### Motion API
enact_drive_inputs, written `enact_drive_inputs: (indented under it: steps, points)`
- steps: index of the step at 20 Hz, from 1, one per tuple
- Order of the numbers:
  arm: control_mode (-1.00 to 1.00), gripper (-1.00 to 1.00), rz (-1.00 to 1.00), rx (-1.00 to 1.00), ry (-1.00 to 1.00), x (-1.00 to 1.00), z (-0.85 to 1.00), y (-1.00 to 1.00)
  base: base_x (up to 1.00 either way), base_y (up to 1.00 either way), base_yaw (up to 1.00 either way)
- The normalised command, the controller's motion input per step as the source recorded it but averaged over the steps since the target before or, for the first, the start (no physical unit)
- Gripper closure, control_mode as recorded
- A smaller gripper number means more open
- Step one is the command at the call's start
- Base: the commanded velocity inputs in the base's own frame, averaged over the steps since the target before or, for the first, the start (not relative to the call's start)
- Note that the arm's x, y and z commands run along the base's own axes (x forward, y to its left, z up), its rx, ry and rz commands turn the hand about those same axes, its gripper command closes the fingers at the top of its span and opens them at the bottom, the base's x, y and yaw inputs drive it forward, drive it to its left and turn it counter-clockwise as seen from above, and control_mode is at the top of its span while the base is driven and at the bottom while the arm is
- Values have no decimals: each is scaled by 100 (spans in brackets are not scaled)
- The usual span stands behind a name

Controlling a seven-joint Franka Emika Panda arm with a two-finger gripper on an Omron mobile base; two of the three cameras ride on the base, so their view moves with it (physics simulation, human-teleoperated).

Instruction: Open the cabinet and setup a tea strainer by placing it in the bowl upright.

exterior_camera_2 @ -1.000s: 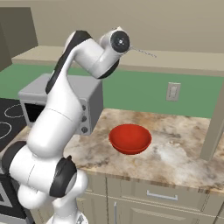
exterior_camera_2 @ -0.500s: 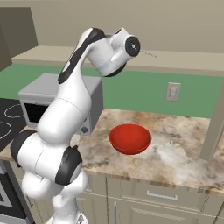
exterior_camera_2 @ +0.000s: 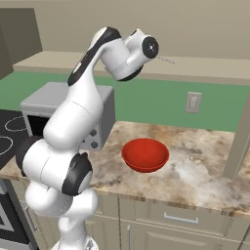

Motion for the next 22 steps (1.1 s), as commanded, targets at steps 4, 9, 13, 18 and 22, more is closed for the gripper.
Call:
enact_drive_inputs:
  steps: [4, 9, 13, 18, 22]
  points:
    - [-100, -100, -1, 0, 0, 22, 0, 0, 0, 0, 0]
    - [-100, -100, -6, 0, 0, 26, 0, 0, 0, 0, 0]
    - [-100, -100, -8, 0, 0, 25, 0, 0, 0, 0, 0]
    - [-100, -100, -11, -3, 1, 27, 0, 0, 0, 0, 0]
    - [-100, -100, -11, -5, 3, 19, 0, 0, 0, 0, 0]
